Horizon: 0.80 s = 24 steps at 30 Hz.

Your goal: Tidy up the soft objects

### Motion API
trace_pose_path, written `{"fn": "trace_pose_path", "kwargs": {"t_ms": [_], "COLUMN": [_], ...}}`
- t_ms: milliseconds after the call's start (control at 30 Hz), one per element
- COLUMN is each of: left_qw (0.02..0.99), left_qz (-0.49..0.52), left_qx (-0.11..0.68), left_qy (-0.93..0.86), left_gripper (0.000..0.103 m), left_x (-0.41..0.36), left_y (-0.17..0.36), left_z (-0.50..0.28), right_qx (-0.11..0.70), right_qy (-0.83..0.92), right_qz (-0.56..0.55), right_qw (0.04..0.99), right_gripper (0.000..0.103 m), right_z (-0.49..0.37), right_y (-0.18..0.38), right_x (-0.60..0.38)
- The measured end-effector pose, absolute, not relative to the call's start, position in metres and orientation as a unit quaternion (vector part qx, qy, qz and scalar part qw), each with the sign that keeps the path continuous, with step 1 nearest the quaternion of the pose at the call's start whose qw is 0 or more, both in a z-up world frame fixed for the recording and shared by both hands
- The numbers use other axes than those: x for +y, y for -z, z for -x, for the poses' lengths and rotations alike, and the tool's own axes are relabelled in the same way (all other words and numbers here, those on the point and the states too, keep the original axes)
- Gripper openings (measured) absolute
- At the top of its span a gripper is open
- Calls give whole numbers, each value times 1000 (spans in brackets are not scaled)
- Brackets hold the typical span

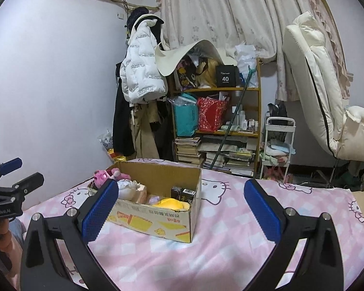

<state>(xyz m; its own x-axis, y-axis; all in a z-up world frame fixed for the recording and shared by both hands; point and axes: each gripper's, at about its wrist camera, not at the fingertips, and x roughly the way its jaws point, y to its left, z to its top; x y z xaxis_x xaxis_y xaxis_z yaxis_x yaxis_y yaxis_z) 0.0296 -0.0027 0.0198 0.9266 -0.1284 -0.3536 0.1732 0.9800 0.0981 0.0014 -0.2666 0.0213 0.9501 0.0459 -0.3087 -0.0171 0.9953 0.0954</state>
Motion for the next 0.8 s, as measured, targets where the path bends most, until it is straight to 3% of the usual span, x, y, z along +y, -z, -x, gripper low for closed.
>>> {"fn": "trace_pose_path", "kwargs": {"t_ms": [800], "left_qw": [979], "left_qz": [-77], "left_qx": [178], "left_qy": [69], "left_gripper": [102], "left_x": [-7], "left_y": [-15], "left_z": [-35], "right_qx": [160], "right_qy": [-11], "right_qz": [-46], "right_qw": [986], "right_gripper": [103], "right_z": [-8], "right_y": [-13], "right_x": [-262]}}
